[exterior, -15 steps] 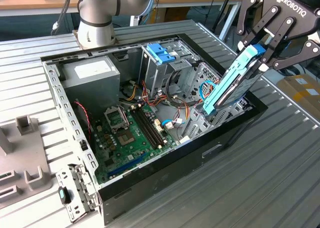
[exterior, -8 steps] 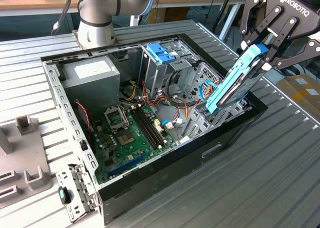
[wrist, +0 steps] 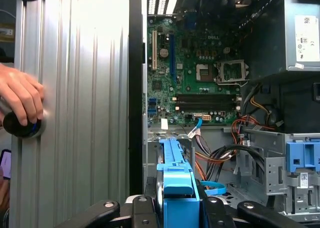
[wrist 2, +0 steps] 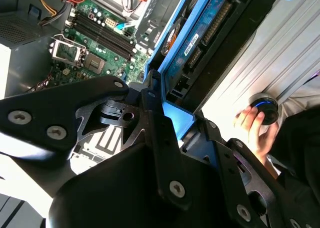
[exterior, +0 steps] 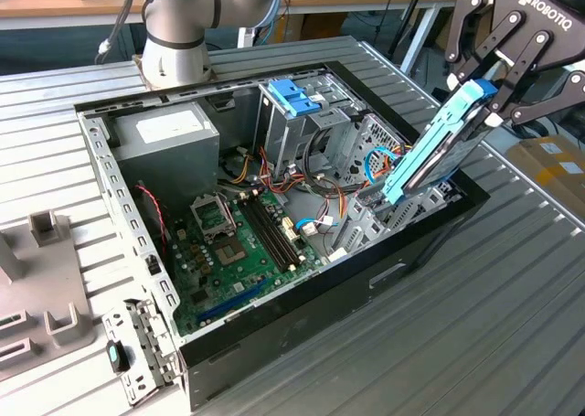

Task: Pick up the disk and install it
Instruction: 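Pick up the disk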

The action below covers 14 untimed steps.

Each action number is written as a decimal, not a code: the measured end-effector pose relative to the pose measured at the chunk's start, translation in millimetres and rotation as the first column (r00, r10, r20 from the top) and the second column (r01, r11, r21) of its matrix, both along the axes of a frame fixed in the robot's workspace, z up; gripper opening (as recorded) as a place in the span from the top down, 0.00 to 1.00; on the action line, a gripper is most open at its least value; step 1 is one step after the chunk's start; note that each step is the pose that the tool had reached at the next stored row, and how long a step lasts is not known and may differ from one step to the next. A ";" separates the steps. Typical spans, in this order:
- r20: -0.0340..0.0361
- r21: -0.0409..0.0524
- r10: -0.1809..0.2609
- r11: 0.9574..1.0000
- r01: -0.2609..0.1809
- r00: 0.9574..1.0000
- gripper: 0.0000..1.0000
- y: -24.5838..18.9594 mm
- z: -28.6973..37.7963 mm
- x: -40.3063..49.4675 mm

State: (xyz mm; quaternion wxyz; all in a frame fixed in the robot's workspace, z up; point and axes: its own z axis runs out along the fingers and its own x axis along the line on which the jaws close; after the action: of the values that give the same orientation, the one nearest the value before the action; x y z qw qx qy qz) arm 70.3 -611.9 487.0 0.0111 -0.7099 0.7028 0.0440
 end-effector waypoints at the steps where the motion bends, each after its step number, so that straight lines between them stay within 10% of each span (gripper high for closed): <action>1: 0.000 0.000 0.000 1.000 0.000 1.000 0.63 0.0 -0.1 0.9; 14: 0.000 0.000 0.000 1.000 0.000 1.000 0.63 0.0 -1.1 10.9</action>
State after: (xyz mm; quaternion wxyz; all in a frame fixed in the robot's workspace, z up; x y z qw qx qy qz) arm 81.3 -611.9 485.9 0.0111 -0.7099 0.7029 0.0440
